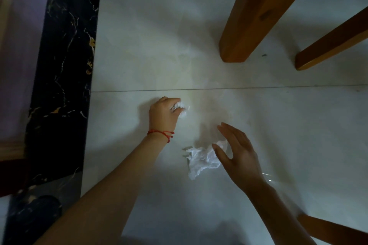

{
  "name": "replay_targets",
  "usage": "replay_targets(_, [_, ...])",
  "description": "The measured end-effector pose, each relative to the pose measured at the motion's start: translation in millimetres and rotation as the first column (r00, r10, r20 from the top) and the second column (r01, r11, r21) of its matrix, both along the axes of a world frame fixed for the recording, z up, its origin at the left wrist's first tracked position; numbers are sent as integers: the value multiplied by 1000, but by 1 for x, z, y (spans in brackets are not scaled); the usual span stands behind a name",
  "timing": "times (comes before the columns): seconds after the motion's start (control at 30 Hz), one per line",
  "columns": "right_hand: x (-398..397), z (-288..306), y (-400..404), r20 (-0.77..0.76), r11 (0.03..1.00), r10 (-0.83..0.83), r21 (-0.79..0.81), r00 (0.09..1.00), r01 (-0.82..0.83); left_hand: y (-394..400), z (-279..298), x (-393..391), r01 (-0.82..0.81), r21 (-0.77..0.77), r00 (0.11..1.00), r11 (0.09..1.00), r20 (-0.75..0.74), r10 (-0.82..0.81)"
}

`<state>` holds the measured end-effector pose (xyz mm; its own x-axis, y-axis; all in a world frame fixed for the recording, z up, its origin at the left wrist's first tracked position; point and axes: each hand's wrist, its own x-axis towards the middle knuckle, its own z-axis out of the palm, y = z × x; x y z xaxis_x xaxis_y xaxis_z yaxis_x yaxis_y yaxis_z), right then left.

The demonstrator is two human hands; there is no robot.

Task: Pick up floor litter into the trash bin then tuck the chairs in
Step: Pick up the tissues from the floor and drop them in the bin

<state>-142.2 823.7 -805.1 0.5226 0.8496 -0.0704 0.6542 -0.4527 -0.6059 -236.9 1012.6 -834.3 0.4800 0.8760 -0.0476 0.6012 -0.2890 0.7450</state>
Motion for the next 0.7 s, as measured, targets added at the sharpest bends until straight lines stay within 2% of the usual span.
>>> replay_targets(0.13, [-17, -9, -4, -9, 999, 35, -15, 999, -35, -16, 4, -10, -221, -148, 966, 964, 99, 237])
replay_targets(0.33, [-42, -26, -13, 49, 990, 105, -104, 993, -99, -37, 1, -32, -428, -321, 869, 845, 110, 483])
replay_targets(0.47, [-48, -32, -13, 101, 991, 113, -82, 988, -105, -42, 0, -42, -470, -335, 838, 817, 121, 532])
replay_targets(0.7, [-37, -36, -2, 49, 983, -62, 178, 997, 52, -34, 5, -42, -468, -332, 840, 819, 122, 529])
